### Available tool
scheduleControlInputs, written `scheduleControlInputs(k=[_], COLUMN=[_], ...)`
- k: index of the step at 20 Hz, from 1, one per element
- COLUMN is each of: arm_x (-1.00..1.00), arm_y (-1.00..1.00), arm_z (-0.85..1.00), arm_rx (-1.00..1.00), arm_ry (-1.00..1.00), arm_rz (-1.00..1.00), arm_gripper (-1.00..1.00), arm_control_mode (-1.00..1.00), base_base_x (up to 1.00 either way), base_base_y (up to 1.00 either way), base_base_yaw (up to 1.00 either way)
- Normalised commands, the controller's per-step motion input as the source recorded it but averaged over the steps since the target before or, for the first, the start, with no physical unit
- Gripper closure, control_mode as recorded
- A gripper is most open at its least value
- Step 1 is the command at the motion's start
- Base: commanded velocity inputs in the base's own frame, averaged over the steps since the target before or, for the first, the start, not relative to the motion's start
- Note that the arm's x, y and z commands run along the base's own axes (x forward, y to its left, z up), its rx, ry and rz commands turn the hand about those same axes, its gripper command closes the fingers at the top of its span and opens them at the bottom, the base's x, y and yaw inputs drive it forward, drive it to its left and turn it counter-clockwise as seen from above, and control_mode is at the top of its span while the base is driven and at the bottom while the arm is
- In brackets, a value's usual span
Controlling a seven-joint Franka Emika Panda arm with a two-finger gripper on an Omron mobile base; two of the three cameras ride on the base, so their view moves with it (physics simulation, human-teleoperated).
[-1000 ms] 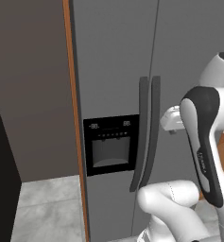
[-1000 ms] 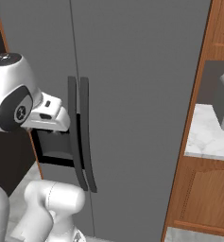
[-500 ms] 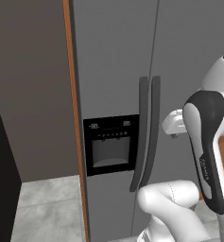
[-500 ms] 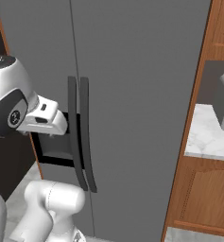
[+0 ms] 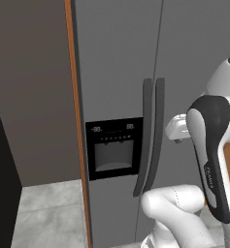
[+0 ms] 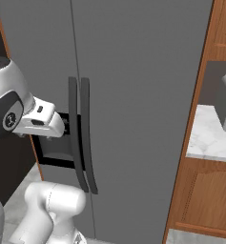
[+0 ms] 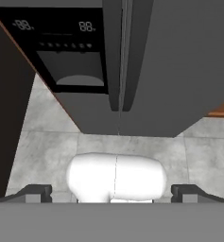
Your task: Open the freezer door, pick up the ice cube tray from the freezer, and place it on the dining counter.
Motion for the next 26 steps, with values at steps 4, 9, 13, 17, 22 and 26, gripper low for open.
scheduleControlInputs(k=[4,9,13,17,22,26], arm_x=[-0.01,0.00,0.00,0.00,0.00,0.00], arm_y=[0.00,0.00,0.00,0.00,0.00,0.00], arm_z=[0.00,0.00,0.00,0.00,0.00,0.00], arm_rx=[0.00,0.00,0.00,0.00,0.00,0.00], arm_ry=[0.00,0.00,0.00,0.00,0.00,0.00], arm_rz=[0.00,0.00,0.00,0.00,0.00,0.00], arm_gripper=[-1.00,-1.00,-1.00,-1.00,-1.00,-1.00], arm_control_mode=[-1.00,1.00,1.00,1.00,1.00,1.00], base_base_x=[0.00,-0.21,-0.41,-0.55,-0.31,-0.01], base_base_y=[0.00,-0.12,-0.47,-0.73,-0.70,-0.57], base_base_yaw=[0.00,0.00,0.00,0.00,0.00,0.00])
